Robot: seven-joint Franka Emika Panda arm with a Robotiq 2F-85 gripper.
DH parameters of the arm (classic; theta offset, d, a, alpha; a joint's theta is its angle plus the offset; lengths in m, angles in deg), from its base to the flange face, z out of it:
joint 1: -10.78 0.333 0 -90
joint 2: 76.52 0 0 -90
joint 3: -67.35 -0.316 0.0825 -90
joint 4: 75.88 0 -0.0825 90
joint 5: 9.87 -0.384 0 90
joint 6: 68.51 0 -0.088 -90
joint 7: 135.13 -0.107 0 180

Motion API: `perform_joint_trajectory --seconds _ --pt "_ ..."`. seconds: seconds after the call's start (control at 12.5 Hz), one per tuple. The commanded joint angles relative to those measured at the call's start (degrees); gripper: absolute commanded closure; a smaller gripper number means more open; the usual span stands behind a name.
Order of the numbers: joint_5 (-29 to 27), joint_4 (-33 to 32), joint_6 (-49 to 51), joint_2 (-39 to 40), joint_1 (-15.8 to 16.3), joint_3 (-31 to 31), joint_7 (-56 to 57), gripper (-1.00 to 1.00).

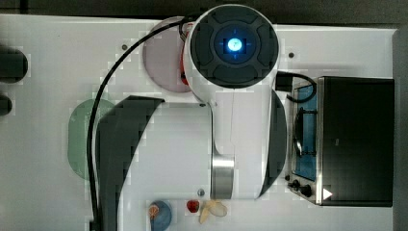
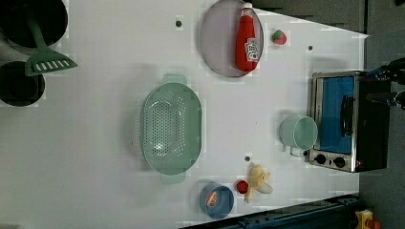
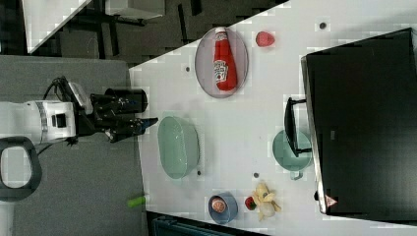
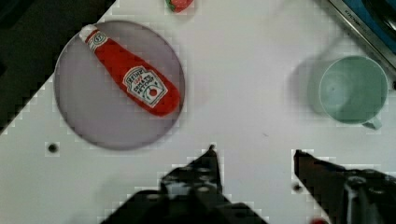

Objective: Drag strainer left to right.

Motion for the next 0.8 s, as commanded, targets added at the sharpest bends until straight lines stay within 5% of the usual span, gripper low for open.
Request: perform_joint_trajectory --seconds 0.08,0.24,0.8 --pt "1.8 -6.1 10.9 -18.7 0.7 3.1 -2.5 -0.58" --pt "1.7 -6.1 10.9 -18.2 1.0 1.0 -2.5 -0.99" --pt "1.7 -6.2 6.4 -10.4 2.0 -16.3 -17.4 -1.00"
